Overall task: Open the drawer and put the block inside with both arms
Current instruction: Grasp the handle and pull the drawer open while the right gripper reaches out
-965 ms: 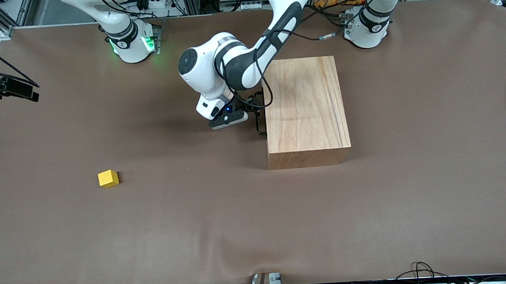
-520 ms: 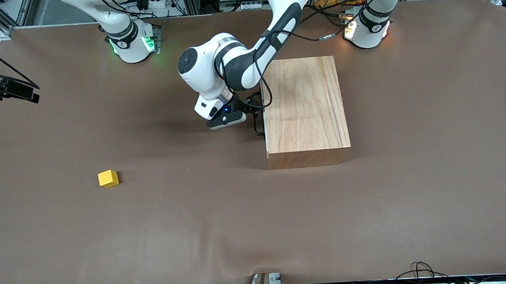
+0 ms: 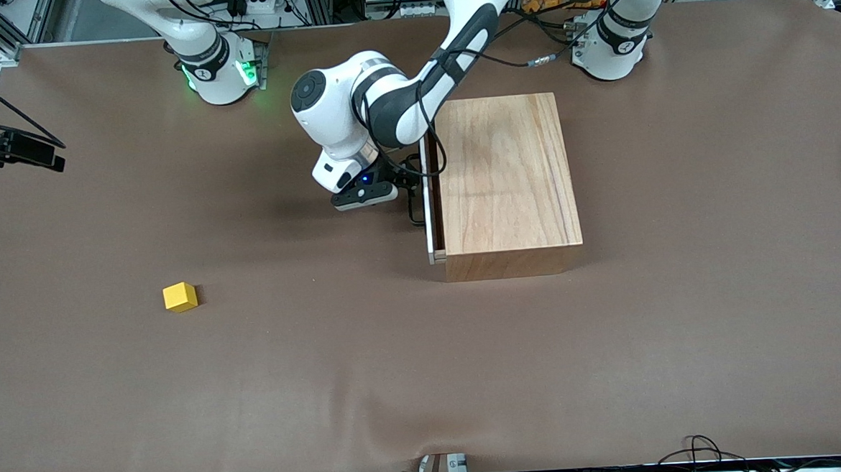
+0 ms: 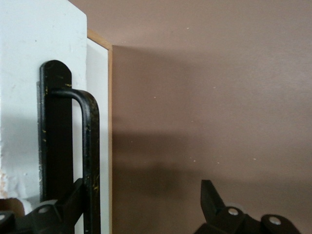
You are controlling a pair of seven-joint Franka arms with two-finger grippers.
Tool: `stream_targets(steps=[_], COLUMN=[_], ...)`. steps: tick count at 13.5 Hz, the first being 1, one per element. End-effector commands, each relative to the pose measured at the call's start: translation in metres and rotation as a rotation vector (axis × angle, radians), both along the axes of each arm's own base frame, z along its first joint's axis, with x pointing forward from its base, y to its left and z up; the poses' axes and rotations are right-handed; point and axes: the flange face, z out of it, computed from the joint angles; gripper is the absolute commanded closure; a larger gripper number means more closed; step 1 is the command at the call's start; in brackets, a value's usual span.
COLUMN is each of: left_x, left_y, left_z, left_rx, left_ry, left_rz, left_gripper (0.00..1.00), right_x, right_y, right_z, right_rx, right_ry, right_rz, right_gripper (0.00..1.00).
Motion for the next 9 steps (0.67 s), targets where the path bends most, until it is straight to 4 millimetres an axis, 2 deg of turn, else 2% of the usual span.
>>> stream_targets(steps=[1, 4, 6, 9], left_x=[-0.001, 0.0, 0.0, -0.003], left_y=[-0.015, -0.024, -0.029, -0.038], left_z=[0.003, 0.003, -0.001, -0.001], left_rx=[-0.065, -0.126, -0.157, -0.21], left_ry=[-0.039, -0.07, -0.085, -0.099], left_rz=[-0.042, -0.058, -0.065, -0.081], left_gripper=[0.0, 0.0, 0.0, 0.0], right_x=[0.009, 0.034, 0.053, 0.067], right_y=[-0.002, -0.003, -0.004, -0.005], right_z=[-0.007, -0.022, -0.04, -0.06], right_rx=[0.011, 0.015, 0.04, 0.037], right_ry=[-0.017, -0.083, -0.111, -0.084], right_rz=[-0.015, -0.021, -0.028, -0.026], right_gripper=[0.0, 0.0, 0.0, 0.0])
